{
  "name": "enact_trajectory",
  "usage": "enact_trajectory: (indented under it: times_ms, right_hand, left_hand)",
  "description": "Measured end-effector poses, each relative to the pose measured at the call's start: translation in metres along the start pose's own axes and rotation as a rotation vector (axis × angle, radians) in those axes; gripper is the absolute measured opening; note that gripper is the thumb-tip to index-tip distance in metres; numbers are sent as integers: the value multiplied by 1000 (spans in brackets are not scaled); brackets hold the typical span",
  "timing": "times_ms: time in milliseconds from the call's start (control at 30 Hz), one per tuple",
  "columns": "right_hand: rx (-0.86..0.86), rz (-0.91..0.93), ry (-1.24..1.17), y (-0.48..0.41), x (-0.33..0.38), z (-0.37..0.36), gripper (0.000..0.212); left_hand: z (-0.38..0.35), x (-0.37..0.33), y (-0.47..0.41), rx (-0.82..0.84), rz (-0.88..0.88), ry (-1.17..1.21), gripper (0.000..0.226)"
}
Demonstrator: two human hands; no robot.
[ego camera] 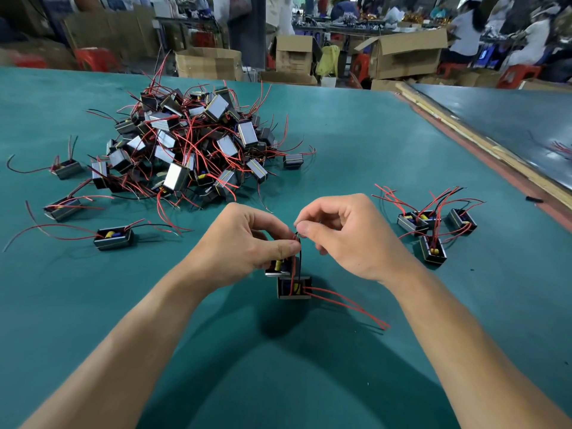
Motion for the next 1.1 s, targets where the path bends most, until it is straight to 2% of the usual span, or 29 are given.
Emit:
enact_trajectory:
  times_ms: [267, 467, 767, 900, 1100]
  right_hand:
    - [16, 22, -15, 1, 0, -1, 19]
    - [-56, 38, -38, 1, -1, -2, 15]
    - [38, 47, 93, 2, -3, 0, 23]
    - [21, 96, 26, 3, 1, 0, 23]
    - [60, 140, 73, 4, 4, -3, 24]
  left_hand:
    - [0, 2, 0, -6, 9, -25, 6]
    - [0, -1, 1, -10, 10, -42, 8]
    - [1, -2, 0, -18, 37, 28, 7]
    - [2, -2, 0, -20, 48, 49, 8]
    - [3, -3, 1, 14, 60, 71, 11]
Point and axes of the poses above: each hand's wrist, its own y-axis away from the middle knuckle, its own z-axis out of the back of the hand, x = y × z, the point moved 3 cm from there along -y, towards the middle knuckle, and after that the axes turned 12 degrees about -y, right-handed, at the moved point
